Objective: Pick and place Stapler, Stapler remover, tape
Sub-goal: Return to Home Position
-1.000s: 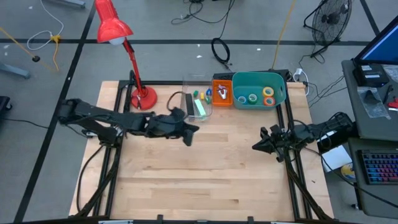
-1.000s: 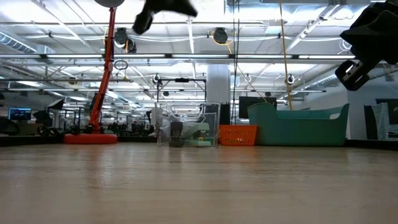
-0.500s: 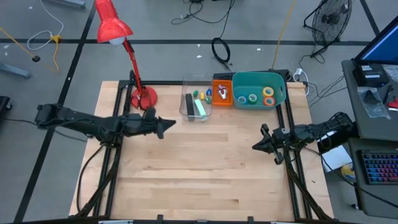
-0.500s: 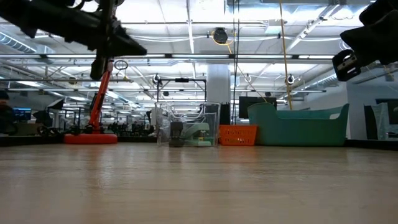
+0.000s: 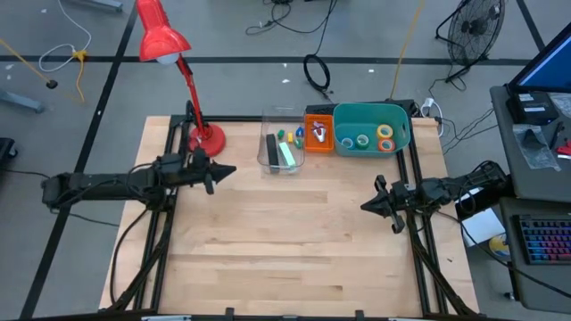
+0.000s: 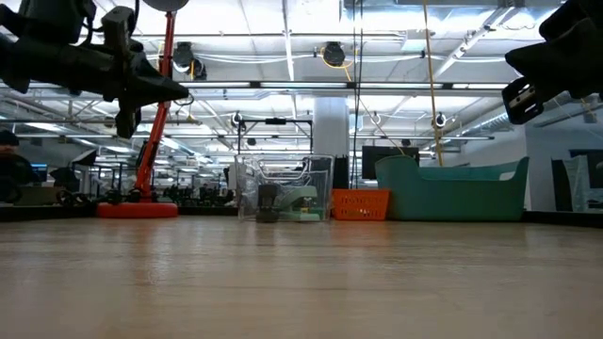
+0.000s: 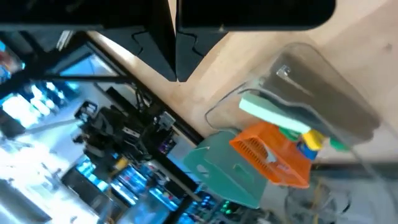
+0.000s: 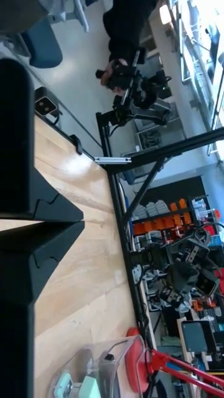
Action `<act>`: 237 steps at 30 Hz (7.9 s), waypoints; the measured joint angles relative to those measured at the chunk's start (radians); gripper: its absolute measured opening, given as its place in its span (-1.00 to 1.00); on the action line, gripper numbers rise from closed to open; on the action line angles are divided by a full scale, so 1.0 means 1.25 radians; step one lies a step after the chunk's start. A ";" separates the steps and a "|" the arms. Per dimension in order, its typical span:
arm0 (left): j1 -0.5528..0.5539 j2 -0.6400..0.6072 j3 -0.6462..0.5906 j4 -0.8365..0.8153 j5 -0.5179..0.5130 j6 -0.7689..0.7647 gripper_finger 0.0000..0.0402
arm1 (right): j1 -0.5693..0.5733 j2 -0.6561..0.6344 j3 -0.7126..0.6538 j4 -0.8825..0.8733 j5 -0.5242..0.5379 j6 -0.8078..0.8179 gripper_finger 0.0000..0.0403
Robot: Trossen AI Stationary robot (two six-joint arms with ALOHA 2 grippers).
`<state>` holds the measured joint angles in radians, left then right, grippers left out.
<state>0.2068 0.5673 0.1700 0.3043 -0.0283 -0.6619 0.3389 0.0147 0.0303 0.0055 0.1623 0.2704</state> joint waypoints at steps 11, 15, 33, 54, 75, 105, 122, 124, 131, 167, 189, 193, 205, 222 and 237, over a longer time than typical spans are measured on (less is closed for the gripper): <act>0.256 -0.046 -0.006 -0.063 0.275 0.074 -1.00 | 0.000 0.000 0.000 0.003 0.021 0.013 -1.00; 0.345 -0.046 -0.006 -0.050 0.377 0.070 -1.00 | 0.000 0.000 0.000 0.003 0.020 -0.016 -1.00; 0.119 -0.047 -0.006 -0.096 0.188 0.045 -1.00 | 0.000 0.000 0.000 0.002 0.017 -0.059 -1.00; -0.173 -0.186 -0.062 -0.092 -0.125 0.100 -1.00 | 0.000 0.000 -0.001 0.002 0.016 -0.059 -1.00; -0.187 -0.291 -0.124 -0.171 -0.148 0.354 -1.00 | 0.000 0.001 0.000 0.002 0.016 -0.216 -1.00; -0.187 -0.291 -0.123 -0.192 -0.252 0.440 -1.00 | -0.134 0.166 0.000 0.066 0.084 -0.280 -1.00; -0.187 -0.291 -0.123 -0.192 -0.251 0.443 -0.99 | -0.146 -0.009 -0.001 0.046 0.077 -0.335 -1.00; -0.187 -0.291 -0.123 -0.192 -0.251 0.451 -1.00 | -0.146 -0.010 0.000 0.044 0.079 -0.347 -1.00; -0.187 -0.291 -0.123 -0.192 -0.251 0.458 -0.99 | -0.146 -0.009 0.000 0.042 0.080 -0.354 -1.00; -0.187 -0.291 -0.123 -0.192 -0.251 0.440 -0.89 | -0.146 -0.009 0.000 0.076 0.079 -0.331 -1.00; -0.187 -0.291 -0.123 -0.192 -0.251 0.440 -0.89 | -0.146 -0.009 0.000 0.076 0.079 -0.331 -1.00; -0.187 -0.291 -0.123 -0.192 -0.251 0.440 -0.89 | -0.146 -0.009 0.000 0.076 0.079 -0.331 -1.00; -0.187 -0.291 -0.123 -0.192 -0.251 0.440 -0.89 | -0.146 -0.009 0.000 0.076 0.079 -0.331 -1.00; -0.187 -0.291 -0.123 -0.192 -0.251 0.440 -0.89 | -0.146 -0.009 0.000 0.076 0.079 -0.331 -1.00; -0.187 -0.291 -0.123 -0.192 -0.251 0.440 -0.89 | -0.146 -0.009 0.000 0.076 0.078 -0.331 -1.00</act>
<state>-0.0267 0.2031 0.0158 0.0643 -0.3424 -0.1120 0.1570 0.0040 0.0303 0.1001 0.2604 -0.1429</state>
